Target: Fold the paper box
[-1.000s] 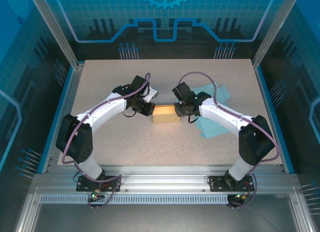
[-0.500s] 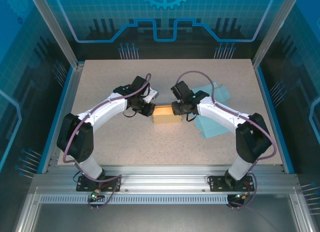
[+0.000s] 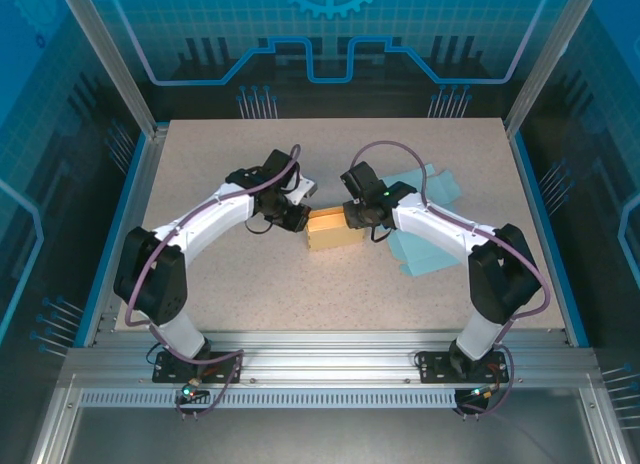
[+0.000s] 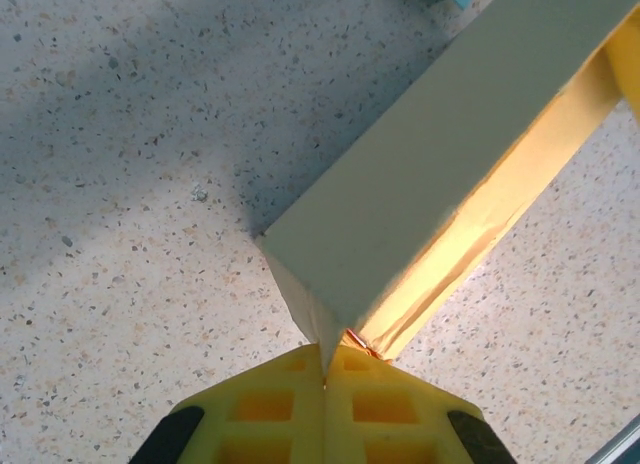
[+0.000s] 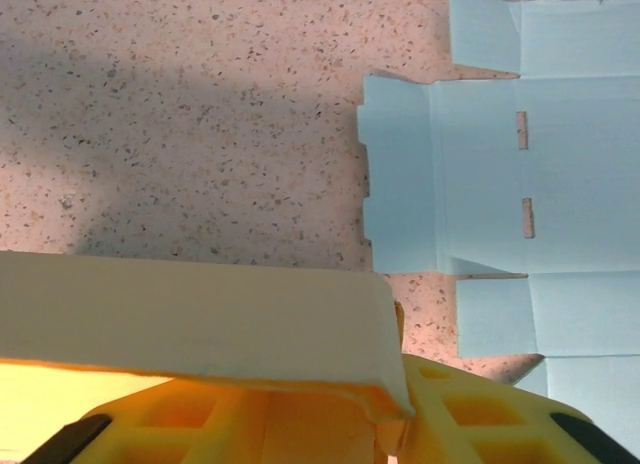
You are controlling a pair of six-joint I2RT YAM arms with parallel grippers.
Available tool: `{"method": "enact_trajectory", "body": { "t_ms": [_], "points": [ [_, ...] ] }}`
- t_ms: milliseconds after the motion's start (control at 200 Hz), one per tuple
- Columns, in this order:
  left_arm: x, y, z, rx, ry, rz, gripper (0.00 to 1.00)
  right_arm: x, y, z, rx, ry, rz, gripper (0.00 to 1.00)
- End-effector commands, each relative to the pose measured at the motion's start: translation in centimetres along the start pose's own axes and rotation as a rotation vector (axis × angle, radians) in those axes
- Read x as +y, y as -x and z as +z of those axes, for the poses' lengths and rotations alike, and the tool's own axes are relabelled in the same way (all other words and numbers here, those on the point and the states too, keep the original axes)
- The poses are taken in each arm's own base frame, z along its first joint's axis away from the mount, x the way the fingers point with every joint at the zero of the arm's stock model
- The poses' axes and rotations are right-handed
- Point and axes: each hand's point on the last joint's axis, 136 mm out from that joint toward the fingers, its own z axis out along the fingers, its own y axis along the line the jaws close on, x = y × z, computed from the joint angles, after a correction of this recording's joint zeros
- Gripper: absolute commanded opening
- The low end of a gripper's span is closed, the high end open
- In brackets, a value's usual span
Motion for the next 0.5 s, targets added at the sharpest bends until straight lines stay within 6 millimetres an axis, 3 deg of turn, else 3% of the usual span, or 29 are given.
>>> {"method": "enact_trajectory", "body": {
  "t_ms": [0, 300, 495],
  "points": [
    [-0.90, 0.71, -1.16, -0.005, -0.036, -0.034, 0.11, -0.60, -2.52, 1.48, 0.079, -0.051, -0.041, 0.37],
    [-0.76, 0.94, -1.13, -0.016, -0.029, -0.043, 0.12, -0.40, -2.63, 1.56, 0.080, -0.047, -0.042, 0.35],
    [-1.17, 1.36, -0.77, -0.031, -0.058, -0.064, 0.03, -0.34, -2.68, 1.65, 0.082, -0.047, -0.045, 0.33]
  ]
}}
